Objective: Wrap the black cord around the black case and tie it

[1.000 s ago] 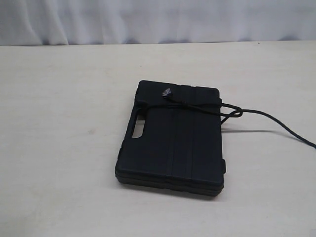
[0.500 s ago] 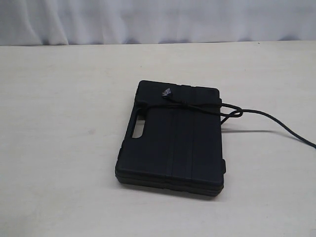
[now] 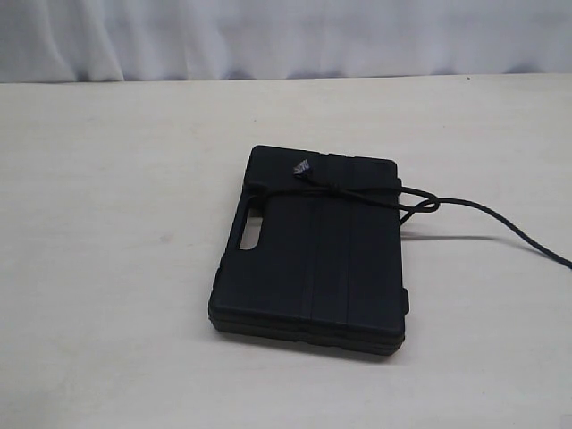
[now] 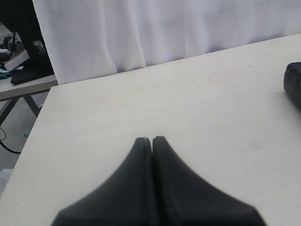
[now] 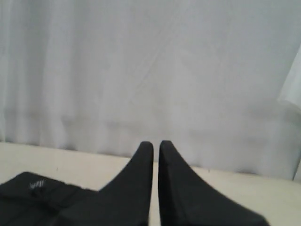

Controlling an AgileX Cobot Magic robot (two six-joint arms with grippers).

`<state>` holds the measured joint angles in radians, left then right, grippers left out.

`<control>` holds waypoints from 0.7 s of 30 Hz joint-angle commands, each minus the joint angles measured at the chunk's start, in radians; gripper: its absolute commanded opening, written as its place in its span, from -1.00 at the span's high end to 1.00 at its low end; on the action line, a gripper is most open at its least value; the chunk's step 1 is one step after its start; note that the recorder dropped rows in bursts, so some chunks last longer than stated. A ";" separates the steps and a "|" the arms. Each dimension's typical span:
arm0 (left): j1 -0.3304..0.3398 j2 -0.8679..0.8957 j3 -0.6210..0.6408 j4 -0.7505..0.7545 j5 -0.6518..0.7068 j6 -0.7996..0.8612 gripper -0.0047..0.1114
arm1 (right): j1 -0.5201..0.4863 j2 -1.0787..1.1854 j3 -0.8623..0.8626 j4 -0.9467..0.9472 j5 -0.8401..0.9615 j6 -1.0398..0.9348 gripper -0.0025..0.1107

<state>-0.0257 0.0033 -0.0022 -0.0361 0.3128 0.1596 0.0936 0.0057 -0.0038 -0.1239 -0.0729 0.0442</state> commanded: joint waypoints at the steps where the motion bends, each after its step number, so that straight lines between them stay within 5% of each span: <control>1: 0.000 -0.003 0.002 -0.003 -0.007 -0.003 0.92 | 0.002 -0.006 0.004 0.015 0.193 -0.006 0.88; 21: 0.000 -0.003 0.002 -0.004 -0.007 -0.003 0.92 | 0.002 -0.006 0.004 0.004 0.386 -0.077 0.88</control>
<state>-0.0257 0.0033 -0.0022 -0.0361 0.3128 0.1596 0.0936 0.0057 -0.0038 -0.1157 0.3059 -0.0190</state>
